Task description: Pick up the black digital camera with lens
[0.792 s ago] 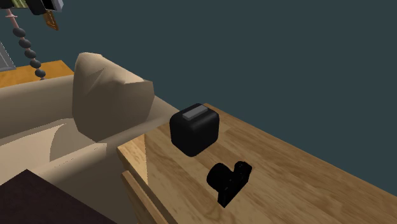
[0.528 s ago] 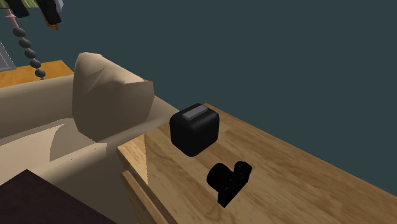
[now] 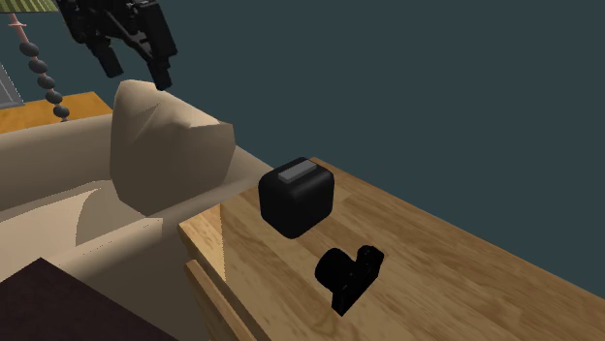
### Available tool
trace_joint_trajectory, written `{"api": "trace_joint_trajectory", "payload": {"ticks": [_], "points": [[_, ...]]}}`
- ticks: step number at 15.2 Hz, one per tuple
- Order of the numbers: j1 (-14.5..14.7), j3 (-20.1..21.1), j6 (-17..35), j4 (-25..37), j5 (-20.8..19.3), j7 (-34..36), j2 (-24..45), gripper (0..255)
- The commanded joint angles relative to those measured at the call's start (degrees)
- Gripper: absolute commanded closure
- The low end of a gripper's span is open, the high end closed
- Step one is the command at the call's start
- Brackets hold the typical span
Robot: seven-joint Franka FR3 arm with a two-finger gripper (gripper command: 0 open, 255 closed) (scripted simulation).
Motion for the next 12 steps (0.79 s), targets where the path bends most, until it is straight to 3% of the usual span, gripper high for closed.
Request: {"api": "trace_joint_trajectory", "payload": {"ticks": [1,7,12], "points": [[-0.44,-1.98,2.34,-0.39,-0.54,-2.19,2.10,0],[-0.92,-8.06,9.60,0.53,-0.53,-8.90,11.00,0],[-0.74,-13.15,14.95,3.24,1.83,-15.42,20.04,0]]}}
